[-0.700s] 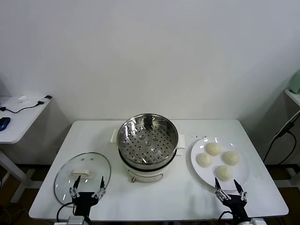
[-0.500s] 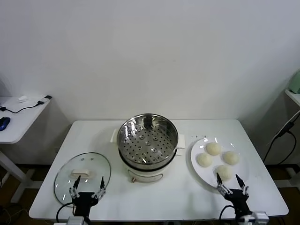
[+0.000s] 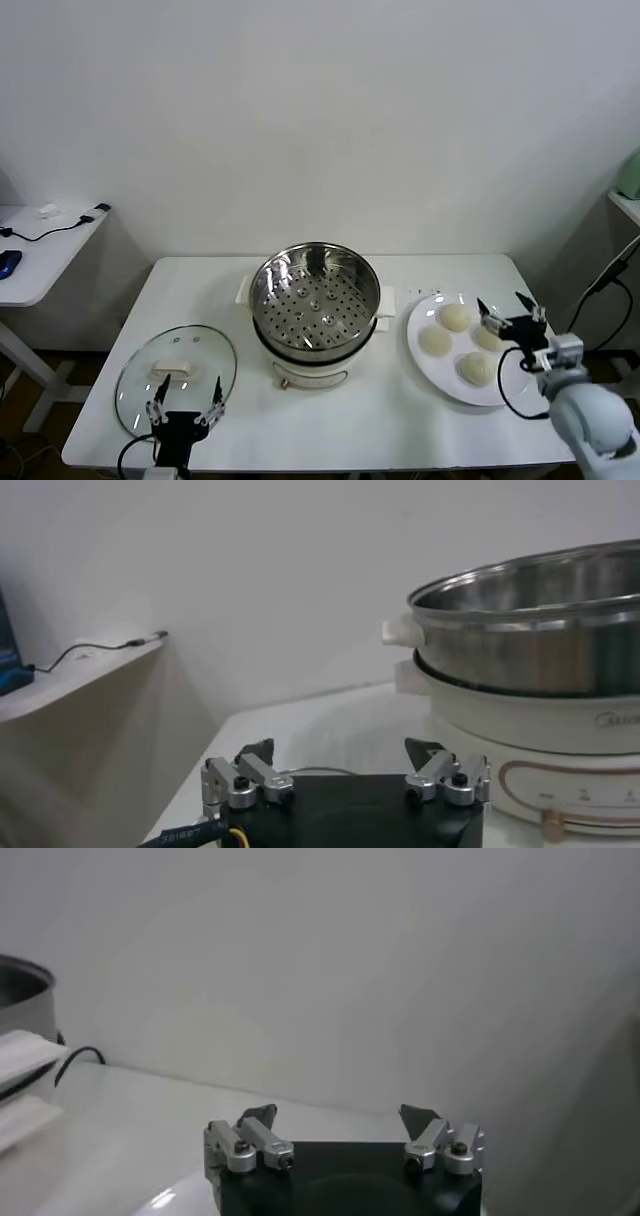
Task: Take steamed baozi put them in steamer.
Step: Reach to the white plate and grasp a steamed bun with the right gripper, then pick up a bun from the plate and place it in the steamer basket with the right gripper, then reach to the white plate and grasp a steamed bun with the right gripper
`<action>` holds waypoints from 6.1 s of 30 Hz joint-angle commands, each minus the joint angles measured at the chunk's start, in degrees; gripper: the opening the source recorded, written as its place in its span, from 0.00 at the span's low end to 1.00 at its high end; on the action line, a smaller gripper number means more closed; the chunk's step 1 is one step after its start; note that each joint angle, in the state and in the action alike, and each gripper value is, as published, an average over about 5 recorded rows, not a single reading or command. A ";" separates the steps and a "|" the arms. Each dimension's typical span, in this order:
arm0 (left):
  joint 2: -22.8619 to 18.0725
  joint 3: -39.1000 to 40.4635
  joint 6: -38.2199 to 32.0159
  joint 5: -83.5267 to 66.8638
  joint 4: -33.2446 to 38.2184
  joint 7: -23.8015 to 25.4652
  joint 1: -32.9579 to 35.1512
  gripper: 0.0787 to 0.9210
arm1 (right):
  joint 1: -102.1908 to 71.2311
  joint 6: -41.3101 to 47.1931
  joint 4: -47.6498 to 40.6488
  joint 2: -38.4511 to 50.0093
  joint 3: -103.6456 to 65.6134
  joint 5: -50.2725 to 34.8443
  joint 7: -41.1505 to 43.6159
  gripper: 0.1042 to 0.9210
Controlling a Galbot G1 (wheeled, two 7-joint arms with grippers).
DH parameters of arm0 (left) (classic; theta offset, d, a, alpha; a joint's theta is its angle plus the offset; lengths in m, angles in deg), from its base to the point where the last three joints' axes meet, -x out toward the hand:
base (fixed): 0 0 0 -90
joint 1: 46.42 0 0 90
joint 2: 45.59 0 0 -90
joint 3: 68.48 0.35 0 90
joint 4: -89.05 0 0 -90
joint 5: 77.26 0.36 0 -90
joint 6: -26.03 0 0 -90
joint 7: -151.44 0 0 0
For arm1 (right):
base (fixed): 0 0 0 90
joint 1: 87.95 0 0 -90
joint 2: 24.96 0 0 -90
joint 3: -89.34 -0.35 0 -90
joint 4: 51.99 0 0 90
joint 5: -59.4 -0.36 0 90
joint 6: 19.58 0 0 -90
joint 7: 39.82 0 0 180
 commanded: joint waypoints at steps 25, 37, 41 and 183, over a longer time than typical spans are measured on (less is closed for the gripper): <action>-1.68 1.29 -1.16 2.58 0.62 -0.79 1.90 0.88 | 78.05 -13.45 -38.63 8.10 87.48 14.48 52.50 0.88; -1.87 0.92 -0.60 2.39 -0.70 -0.55 0.83 0.88 | 76.68 -12.66 -52.06 -6.94 88.31 12.29 51.63 0.88; -1.98 1.07 -0.32 2.40 -1.08 -0.41 0.37 0.88 | 74.61 -13.60 -55.30 -9.65 86.92 15.17 51.21 0.88; -1.83 1.19 -0.86 3.21 0.36 -1.73 -1.35 0.88 | 81.24 3.97 -29.64 0.29 109.36 -7.53 34.07 0.88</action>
